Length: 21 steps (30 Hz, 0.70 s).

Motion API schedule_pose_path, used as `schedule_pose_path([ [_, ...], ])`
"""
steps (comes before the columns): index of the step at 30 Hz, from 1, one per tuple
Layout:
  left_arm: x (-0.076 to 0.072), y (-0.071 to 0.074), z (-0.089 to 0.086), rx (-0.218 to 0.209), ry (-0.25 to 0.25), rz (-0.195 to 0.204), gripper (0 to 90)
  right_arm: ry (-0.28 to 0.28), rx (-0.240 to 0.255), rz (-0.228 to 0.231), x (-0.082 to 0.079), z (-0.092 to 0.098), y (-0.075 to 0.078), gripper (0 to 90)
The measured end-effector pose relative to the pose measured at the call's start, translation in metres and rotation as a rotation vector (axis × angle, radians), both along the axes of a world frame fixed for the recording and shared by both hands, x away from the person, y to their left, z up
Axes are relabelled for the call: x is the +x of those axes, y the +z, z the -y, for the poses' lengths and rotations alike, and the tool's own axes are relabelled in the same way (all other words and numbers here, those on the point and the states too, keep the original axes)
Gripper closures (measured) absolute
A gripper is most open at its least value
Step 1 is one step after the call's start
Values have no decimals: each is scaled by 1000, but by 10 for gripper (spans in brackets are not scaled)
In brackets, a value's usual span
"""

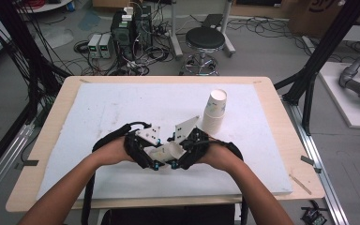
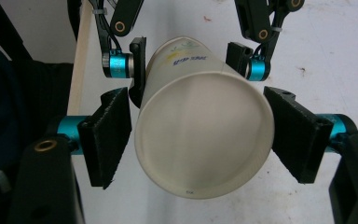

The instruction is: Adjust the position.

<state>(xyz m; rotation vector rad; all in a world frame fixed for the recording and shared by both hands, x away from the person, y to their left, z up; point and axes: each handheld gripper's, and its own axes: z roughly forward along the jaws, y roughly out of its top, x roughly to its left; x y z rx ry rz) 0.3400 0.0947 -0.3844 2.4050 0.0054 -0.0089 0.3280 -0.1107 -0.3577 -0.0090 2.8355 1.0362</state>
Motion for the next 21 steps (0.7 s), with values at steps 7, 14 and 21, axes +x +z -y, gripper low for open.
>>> schedule_pose_path([
  [7, -2, 0, -1, -9, -15, 16, 343, 29, -18, -36, 3, 3, 2, 372],
  [14, -2, -1, -13, -181, 30, -5, 209, 0, 13, -71, 5, 12, 3, 373],
  [21, -3, 0, -30, -304, 98, -25, 191, -45, 82, -85, 5, 27, 1, 373],
])
